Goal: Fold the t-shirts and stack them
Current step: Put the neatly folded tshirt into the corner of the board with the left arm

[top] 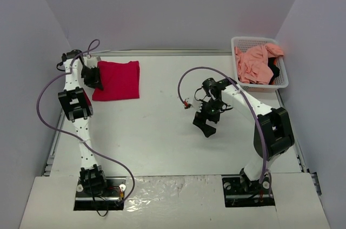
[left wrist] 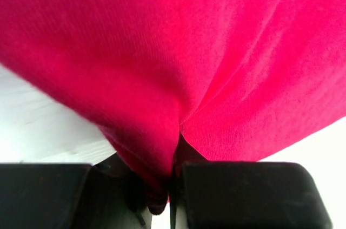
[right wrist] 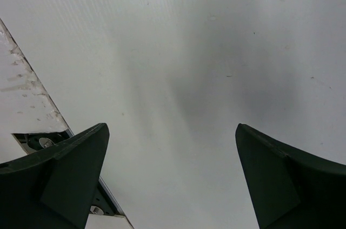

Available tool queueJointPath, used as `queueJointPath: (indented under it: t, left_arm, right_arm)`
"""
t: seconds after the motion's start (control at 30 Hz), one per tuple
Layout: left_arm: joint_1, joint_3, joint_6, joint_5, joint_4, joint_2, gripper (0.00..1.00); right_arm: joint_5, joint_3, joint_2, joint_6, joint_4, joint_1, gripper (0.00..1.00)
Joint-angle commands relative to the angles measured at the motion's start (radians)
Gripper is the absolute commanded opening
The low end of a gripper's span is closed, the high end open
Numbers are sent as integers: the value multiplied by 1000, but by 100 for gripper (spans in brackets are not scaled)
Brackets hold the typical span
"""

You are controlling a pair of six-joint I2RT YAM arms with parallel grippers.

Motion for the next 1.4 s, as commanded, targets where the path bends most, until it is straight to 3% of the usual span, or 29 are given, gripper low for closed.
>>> queueJointPath:
  t: [0.0, 0.23, 0.53, 0.6, 0.63, 0.73, 0.83, 1.03, 1.1, 1.17, 1.2, 1.23, 1.37]
  left_arm:
    - [8, 15, 57, -199, 16, -20, 2]
    - [9, 22, 73, -375, 116, -54, 2]
    - [51, 15, 25, -422, 190, -107, 3]
    - [55, 17, 25, -455, 199, -121, 10]
    - [57, 12, 26, -466, 208, -144, 25]
    - [64, 5, 31, -512, 245, -196, 31]
    - [68, 15, 43, -534, 269, -264, 44]
    - [68, -53, 42, -506, 322, -420, 48]
    - [66, -154, 25, -459, 349, -478, 46]
    - [65, -222, 16, -347, 355, -506, 34]
    - [60, -254, 7, -322, 361, -520, 16]
    - [55, -309, 0, -287, 365, -523, 5]
    - [35, -428, -10, -204, 397, -520, 2]
  right_arm:
    - [-31, -6, 12, 3, -23, -10, 100]
    - [-34, 0, 52, 5, -22, -20, 100]
    - [-32, -4, 86, 5, -14, -31, 100]
    - [-31, -7, 90, 5, -16, -31, 100]
    - [-32, -7, 93, 5, -14, -31, 100]
    - [-34, -7, 104, 6, -14, -31, 100]
    - [-29, -7, 115, 9, -16, -31, 100]
    - [-25, -3, 132, 11, -16, -31, 100]
    - [-23, 0, 141, 14, -14, -31, 100]
    - [-21, 0, 147, 15, -14, -31, 100]
    - [-18, 0, 150, 15, -14, -31, 100]
    - [-18, 2, 156, 17, -14, -31, 100]
    - [-17, 3, 172, 20, -14, -31, 100]
